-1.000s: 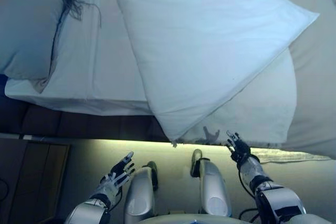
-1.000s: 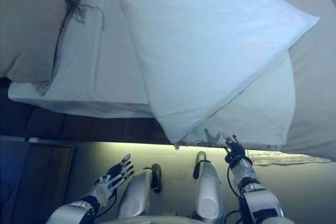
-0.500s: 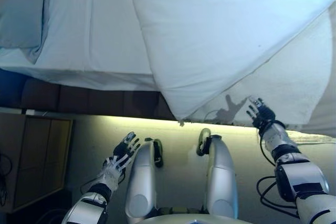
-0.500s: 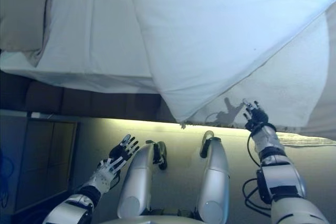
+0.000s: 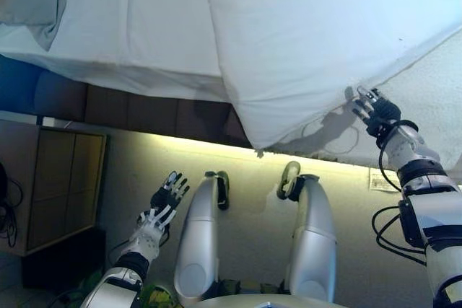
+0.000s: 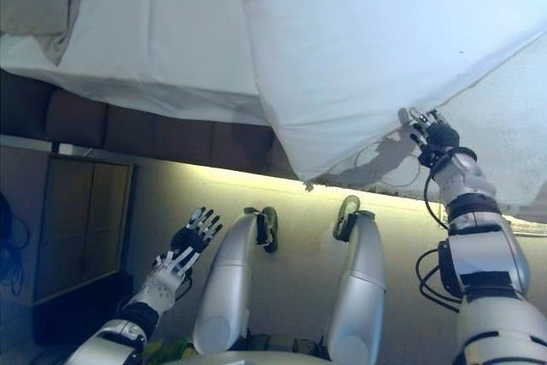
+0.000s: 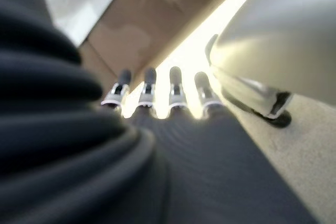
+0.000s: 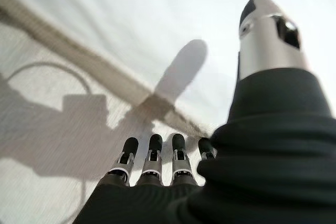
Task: Make the bed neatly
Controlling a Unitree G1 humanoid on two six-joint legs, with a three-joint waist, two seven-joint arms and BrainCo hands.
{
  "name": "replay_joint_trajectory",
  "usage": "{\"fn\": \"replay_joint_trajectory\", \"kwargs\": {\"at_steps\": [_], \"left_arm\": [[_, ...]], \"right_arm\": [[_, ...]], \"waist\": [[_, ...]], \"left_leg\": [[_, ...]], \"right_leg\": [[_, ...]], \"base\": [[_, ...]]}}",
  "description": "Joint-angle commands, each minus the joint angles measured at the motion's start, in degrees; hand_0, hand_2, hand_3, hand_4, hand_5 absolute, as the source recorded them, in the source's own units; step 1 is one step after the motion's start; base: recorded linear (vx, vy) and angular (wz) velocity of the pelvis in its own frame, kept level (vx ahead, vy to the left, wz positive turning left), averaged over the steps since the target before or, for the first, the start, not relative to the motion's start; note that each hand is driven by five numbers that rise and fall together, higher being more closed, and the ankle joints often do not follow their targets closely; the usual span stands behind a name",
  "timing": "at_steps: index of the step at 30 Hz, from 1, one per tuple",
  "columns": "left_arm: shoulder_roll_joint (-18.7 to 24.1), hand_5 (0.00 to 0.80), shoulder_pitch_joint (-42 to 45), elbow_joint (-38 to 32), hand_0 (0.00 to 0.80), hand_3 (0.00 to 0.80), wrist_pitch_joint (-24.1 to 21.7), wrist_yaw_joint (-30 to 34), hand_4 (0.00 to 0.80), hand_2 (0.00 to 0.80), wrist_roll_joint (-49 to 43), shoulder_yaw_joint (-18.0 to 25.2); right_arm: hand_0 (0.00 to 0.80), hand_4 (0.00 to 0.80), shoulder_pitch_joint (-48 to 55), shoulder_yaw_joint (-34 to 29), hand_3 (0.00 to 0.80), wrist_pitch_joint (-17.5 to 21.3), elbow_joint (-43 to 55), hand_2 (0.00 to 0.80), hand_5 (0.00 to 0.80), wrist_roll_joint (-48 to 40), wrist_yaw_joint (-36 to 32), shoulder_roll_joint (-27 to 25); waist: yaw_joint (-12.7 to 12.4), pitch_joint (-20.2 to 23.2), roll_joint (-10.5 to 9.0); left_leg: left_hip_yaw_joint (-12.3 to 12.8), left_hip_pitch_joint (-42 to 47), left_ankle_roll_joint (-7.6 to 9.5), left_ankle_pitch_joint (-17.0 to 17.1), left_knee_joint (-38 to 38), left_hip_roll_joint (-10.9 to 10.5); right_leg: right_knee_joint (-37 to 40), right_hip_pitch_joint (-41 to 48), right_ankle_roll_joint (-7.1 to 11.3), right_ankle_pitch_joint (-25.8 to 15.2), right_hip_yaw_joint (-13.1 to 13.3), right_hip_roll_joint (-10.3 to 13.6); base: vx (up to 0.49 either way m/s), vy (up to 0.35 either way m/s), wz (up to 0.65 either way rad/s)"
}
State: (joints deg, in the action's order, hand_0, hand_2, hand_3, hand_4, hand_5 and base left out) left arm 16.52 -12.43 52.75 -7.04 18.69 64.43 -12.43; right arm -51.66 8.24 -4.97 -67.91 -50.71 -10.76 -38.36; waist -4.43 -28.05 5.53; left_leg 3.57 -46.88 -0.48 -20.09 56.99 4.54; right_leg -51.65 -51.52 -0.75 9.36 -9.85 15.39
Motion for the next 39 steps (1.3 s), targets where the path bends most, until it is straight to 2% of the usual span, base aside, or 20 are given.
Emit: {"fn": "replay_joint_trajectory", "kwargs": {"at_steps": [1, 12, 25, 26, 27, 39], "left_arm": [[2.18, 0.0, 4.12, -2.58, 0.0, 0.0, -2.37, 1.42, 0.0, 0.0, 1.57, -2.44], [2.37, 0.0, 6.31, -3.0, 0.0, 0.0, -2.79, 1.35, 0.0, 0.0, 1.25, -2.07], [1.69, 0.0, 8.16, -3.15, 0.0, 0.0, -2.24, 1.95, 0.0, 0.0, -0.06, -1.97], [1.72, 0.0, 8.44, -3.06, 0.0, 0.0, -2.2, 2.22, 0.0, 0.0, -0.15, -1.95], [1.74, 0.0, 8.54, -3.11, 0.0, 0.0, -2.09, 2.19, 0.0, 0.0, -0.17, -2.02], [2.17, 0.0, 8.52, -0.74, 0.0, 0.0, -1.78, 1.27, 0.0, 0.0, -1.8, -1.31]], "right_arm": [[0.0, 0.0, -1.91, 2.69, 0.0, 0.48, 2.47, 0.0, 0.0, 0.21, -1.53, -3.08], [0.0, 0.0, -6.81, 4.37, 0.0, -0.41, 3.74, 0.0, 0.0, -0.06, -1.61, -4.18], [0.0, 0.0, -8.38, 4.1, 0.0, 1.78, 6.92, 0.0, 0.0, -1.83, -5.72, -3.46], [0.464, 0.464, -8.22, 4.01, 0.464, 2.64, 7.24, 0.464, 0.464, -1.26, -6.16, -3.51], [0.8, 0.8, -7.96, 4.03, 0.8, 3.62, 7.67, 0.8, 0.8, -0.87, -6.92, -3.46], [0.8, 0.8, -4.34, 4.17, 0.8, 2.37, 8.06, 0.8, 0.8, -0.55, -12.0, -2.62]], "waist": [[-1.42, 0.83, 0.32], [-2.53, -0.5, 0.61], [-2.82, -0.47, -0.13], [-2.87, -0.23, -0.27], [-2.9, -0.08, -0.39], [-3.6, 2.76, -2.5]], "left_leg": [[-0.81, -0.15, 0.6, 7.19, -5.0, 0.68], [-1.1, 2.36, 0.17, 8.9, -8.24, 0.43], [-0.73, 7.49, -0.37, 9.57, -11.31, 0.49], [-0.73, 8.06, -0.48, 9.82, -11.81, 0.48], [-0.75, 8.66, -0.59, 10.14, -12.27, 0.49], [-0.69, 16.9, -1.36, 11.49, -18.49, 0.55]], "right_leg": [[1.63, 4.17, 1.55, -1.39, 2.85, -0.21], [2.81, 6.66, 1.15, -1.14, 1.71, -0.12], [6.15, 12.03, 0.92, -1.45, 0.27, -0.11], [6.68, 12.64, 0.94, -1.51, 0.1, -0.16], [7.22, 13.31, 1.01, -1.6, -0.07, -0.16], [14.24, 22.24, 1.74, -2.4, -2.22, 0.29]], "base": [[0.047, 0.003, 0.02], [0.027, -0.008, 0.03], [0.003, 0.0, 0.01], [0.0, 0.0, 0.0], [0.0, 0.0, 0.0], [-0.006, -0.002, 0.01]]}}
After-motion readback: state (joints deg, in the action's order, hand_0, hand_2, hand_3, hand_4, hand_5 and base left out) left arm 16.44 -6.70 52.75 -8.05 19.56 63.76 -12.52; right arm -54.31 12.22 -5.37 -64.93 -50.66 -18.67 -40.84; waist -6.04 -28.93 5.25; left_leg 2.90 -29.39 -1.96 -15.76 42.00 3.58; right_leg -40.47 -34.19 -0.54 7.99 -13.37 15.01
